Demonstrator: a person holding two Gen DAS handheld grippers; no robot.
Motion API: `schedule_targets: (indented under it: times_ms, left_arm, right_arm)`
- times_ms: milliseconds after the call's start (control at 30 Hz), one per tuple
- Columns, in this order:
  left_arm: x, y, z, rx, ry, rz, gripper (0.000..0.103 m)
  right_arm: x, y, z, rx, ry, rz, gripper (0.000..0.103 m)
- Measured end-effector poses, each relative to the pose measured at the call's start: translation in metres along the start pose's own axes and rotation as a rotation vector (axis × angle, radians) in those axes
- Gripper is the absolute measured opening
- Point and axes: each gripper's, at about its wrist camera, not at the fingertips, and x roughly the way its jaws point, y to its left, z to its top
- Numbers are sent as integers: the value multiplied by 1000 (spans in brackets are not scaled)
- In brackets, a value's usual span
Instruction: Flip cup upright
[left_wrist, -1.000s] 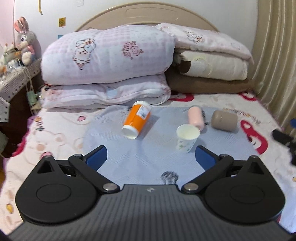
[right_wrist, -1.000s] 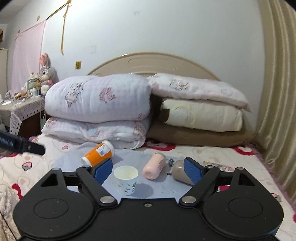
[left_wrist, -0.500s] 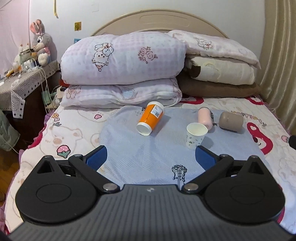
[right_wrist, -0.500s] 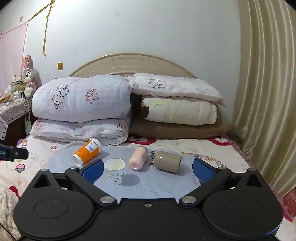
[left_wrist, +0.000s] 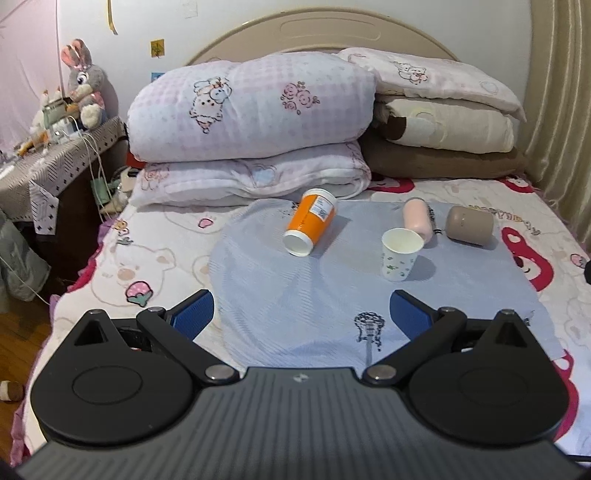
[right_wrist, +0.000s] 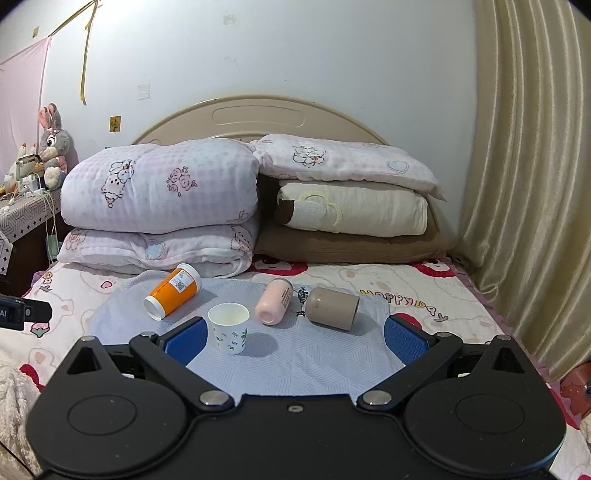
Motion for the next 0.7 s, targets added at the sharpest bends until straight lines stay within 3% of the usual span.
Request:
schedule_targets:
  times_ms: [700]
  left_arm:
    - [1, -4, -1, 23, 19, -21, 103]
  right_arm:
    - [1, -5, 1, 13, 20, -7, 103]
